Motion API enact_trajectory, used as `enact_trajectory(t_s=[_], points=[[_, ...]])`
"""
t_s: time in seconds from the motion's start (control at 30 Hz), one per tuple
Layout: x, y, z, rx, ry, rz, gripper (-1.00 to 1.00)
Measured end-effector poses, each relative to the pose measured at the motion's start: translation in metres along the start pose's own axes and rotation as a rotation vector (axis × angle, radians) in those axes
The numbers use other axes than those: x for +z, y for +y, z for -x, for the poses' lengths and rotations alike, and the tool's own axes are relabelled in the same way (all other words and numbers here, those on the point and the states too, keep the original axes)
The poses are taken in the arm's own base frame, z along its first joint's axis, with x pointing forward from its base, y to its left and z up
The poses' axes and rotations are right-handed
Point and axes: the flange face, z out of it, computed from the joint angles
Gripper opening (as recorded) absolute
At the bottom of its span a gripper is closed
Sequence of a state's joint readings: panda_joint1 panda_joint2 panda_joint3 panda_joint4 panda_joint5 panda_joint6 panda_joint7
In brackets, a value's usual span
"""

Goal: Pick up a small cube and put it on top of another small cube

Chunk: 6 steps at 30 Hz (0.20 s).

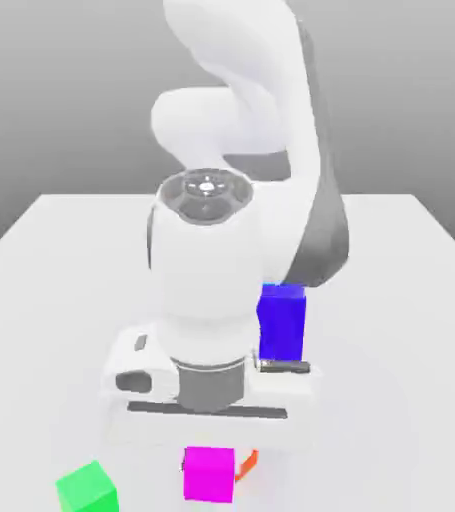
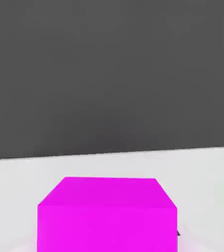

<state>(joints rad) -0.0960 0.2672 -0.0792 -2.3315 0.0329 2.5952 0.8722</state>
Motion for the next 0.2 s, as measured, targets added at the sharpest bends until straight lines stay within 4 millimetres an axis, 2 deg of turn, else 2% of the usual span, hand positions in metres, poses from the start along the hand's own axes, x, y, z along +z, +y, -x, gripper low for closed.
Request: enact_trajectory(t_s=[0.07, 0.1, 0.2], points=[[0.024, 0.03, -0.035, 0.141, -0.003, -0.004, -1.0], [0.036, 0.038, -0.042, 0.172, -0.003, -0.005, 1.0], [0.036, 0.038, -0.042, 0.172, -0.003, -0.005, 1.0]])
